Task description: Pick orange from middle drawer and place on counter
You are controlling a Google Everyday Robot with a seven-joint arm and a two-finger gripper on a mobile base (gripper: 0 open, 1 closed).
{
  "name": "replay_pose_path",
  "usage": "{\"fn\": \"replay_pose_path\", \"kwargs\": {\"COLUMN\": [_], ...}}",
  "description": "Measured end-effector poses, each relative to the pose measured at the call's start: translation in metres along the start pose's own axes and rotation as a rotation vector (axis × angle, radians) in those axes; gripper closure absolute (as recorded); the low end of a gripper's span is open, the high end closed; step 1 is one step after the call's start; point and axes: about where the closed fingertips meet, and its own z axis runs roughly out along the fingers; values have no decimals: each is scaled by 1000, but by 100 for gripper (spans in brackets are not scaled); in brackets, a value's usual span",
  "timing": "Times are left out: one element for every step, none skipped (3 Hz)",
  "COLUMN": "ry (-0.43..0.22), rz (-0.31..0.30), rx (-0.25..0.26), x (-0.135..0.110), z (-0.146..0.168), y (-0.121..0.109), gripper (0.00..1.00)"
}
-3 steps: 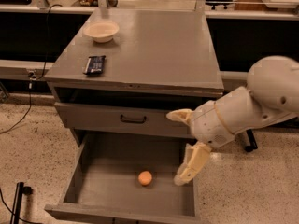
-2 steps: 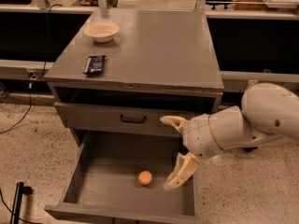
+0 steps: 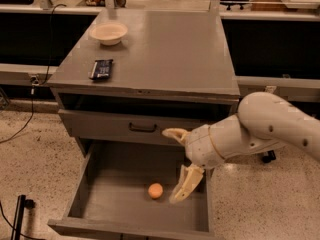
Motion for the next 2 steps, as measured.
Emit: {"fn": "replay_pose_path", "kwargs": {"ry": [-56, -92], "rz": [31, 32], "rx": [-133, -156], "x": [36, 75], "z": [53, 95], "y": [23, 40], "gripper": [0, 0]}}
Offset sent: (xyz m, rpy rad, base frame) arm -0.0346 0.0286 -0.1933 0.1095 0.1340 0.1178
